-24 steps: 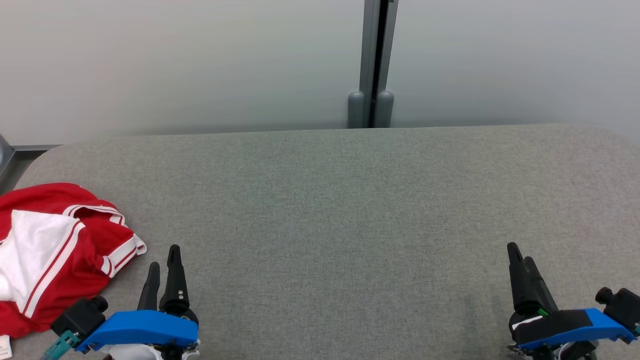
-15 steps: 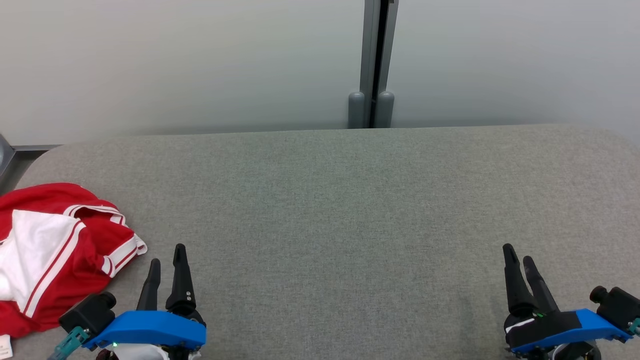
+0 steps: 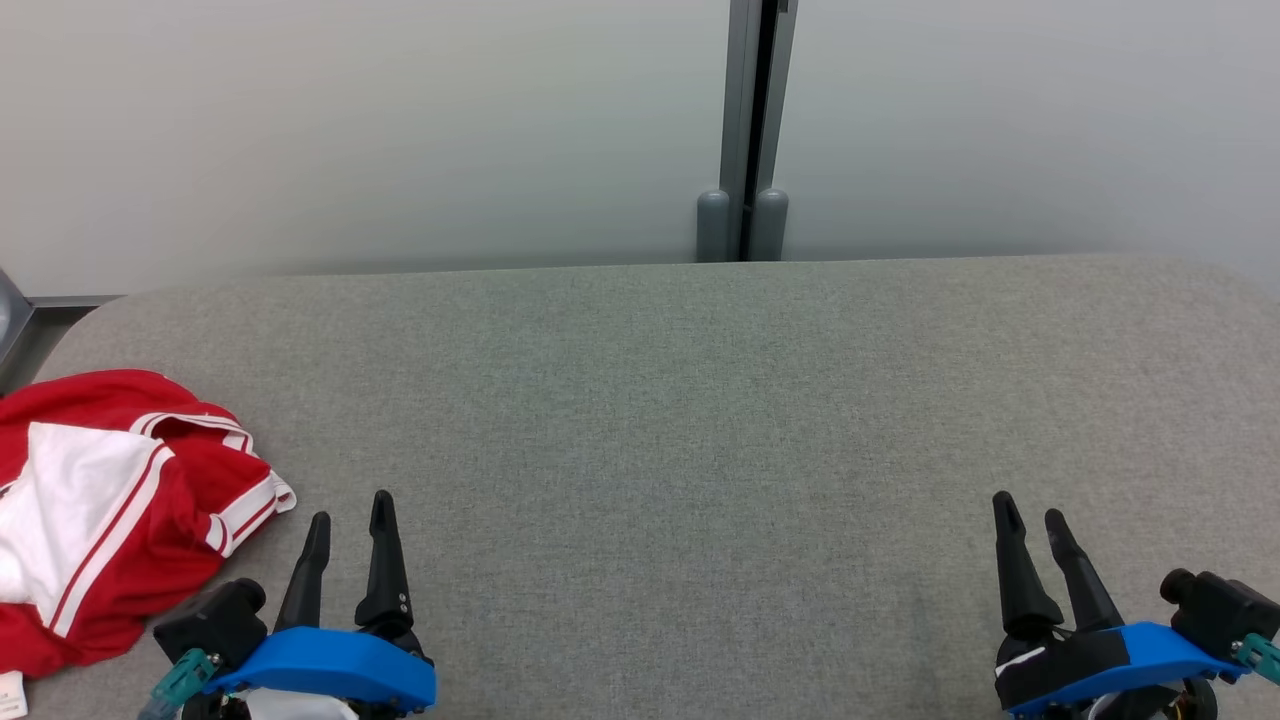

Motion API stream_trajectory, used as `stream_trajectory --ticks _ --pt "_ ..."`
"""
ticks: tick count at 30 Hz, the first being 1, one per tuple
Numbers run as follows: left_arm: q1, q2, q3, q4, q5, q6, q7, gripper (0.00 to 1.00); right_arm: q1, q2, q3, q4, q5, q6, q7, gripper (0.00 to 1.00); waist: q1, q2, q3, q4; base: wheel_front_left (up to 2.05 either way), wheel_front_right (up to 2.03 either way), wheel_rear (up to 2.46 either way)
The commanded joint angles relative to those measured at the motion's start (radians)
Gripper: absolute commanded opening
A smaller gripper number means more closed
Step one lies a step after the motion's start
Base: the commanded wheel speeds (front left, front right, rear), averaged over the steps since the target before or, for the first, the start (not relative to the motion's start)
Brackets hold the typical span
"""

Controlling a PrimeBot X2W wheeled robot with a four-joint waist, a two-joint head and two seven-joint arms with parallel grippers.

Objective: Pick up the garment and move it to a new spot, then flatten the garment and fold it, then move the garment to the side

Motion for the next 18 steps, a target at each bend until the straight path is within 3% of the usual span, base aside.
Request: stream_trajectory --ticks 1,18 --pt "-0.002 0.009 -0.006 -0.004 0.036 0.006 -0.012 1.00 0.001 -0.008 0.002 -0.005 -0.041 0.002 -0.012 1.00 -0.0001 0.0000 0.000 0.000 0.00 0.00 0.00" --pt "-0.004 0.018 -0.041 0.017 0.201 0.021 -0.053 1.00 -0.001 -0.009 0.015 -0.001 -0.251 0.002 -0.042 1.00 -0.0001 0.0000 0.001 0.001 0.00 0.00 0.00"
